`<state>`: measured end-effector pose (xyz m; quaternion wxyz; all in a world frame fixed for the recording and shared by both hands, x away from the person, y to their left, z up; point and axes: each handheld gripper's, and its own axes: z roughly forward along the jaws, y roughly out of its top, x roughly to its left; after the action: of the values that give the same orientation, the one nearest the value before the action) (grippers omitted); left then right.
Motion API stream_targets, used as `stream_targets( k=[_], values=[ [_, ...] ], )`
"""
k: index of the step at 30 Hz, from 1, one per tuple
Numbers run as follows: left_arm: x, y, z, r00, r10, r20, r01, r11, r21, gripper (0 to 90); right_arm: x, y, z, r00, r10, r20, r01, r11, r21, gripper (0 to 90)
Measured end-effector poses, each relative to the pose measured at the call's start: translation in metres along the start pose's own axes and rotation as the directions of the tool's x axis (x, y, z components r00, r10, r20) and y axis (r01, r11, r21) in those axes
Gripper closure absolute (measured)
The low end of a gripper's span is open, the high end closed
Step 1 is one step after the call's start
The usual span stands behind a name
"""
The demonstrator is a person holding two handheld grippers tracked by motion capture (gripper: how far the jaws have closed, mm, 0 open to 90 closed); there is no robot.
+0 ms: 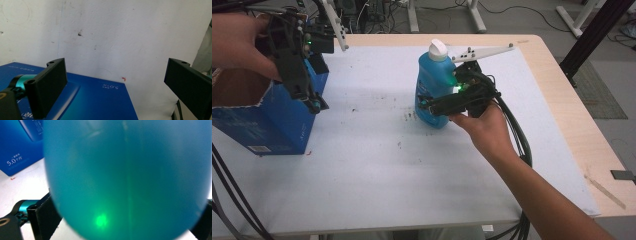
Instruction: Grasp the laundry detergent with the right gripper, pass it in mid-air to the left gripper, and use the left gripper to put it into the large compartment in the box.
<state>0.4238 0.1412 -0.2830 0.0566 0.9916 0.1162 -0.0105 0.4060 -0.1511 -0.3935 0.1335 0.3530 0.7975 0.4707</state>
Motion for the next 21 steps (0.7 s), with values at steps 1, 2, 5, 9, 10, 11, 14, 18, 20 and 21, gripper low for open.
stream_targets(
  k=[1, 2, 5, 9, 10, 11, 14, 18, 20, 21],
  values=[
    [0.0001, 0.0000, -0.0001, 1.0000, 0.001, 0.001, -0.001, 1.0000, 0.000, 4.6, 0.0000, -0.0001, 0.0007, 1.0000, -0.008, 0.004, 0.008, 1.000, -0.007, 3.6],
    [0.0003, 0.0000, -0.0003, 1.0000, 0.004, 0.002, -0.004, 1.0000, 0.002, 4.6, 0.0003, -0.0002, 0.0010, 0.9999, -0.009, 0.005, 0.010, 1.000, -0.009, 3.7],
    [0.0003, -0.0004, -0.0003, 1.0000, 0.000, 0.001, 0.000, 1.0000, 0.001, 4.6, -0.0002, -0.0008, 0.0022, 0.9998, -0.016, 0.013, 0.016, 1.000, -0.014, 5.0],
    [0.0005, -0.0003, -0.0001, 1.0000, 0.001, 0.004, -0.001, 1.0000, 0.002, 4.6, -0.0010, -0.0028, 0.0018, 0.9996, -0.022, -0.016, 0.021, 0.999, -0.032, 18.5],
    [0.0005, -0.0001, -0.0002, 1.0000, 0.001, 0.005, -0.001, 1.0000, 0.001, 4.6, -0.0007, -0.0032, 0.0022, 0.9996, -0.026, -0.011, 0.025, 0.999, -0.034, 18.4],
    [0.0005, 0.0000, -0.0003, 1.0000, 0.001, 0.004, -0.001, 1.0000, 0.001, 4.6, -0.0003, -0.0034, 0.0022, 0.9997, -0.021, -0.009, 0.020, 0.999, -0.031, 18.4],
    [0.0004, 0.0002, -0.0005, 1.0000, 0.002, 0.004, -0.002, 1.0000, 0.002, 4.6, -0.0001, -0.0036, 0.0023, 0.9998, -0.020, -0.004, 0.020, 0.999, -0.033, 18.4],
    [0.0002, -0.0004, -0.0003, 1.0000, 0.000, 0.005, 0.000, 1.0000, -0.004, 4.6, -0.0024, -0.0037, 0.0020, 0.9998, -0.017, 0.005, 0.017, 0.999, -0.040, 18.4],
    [-0.0001, -0.0006, -0.0005, 1.0000, -0.002, 0.005, 0.002, 1.0000, -0.004, 4.6, -0.0028, -0.0039, 0.0024, 0.9998, -0.019, 0.009, 0.020, 0.999, -0.040, 18.5],
    [-0.0002, -0.0008, -0.0006, 1.0000, -0.002, 0.006, 0.002, 1.0000, -0.004, 4.6, -0.0027, -0.0040, 0.0028, 0.9997, -0.021, 0.011, 0.022, 0.999, -0.042, 18.5]
  ],
)
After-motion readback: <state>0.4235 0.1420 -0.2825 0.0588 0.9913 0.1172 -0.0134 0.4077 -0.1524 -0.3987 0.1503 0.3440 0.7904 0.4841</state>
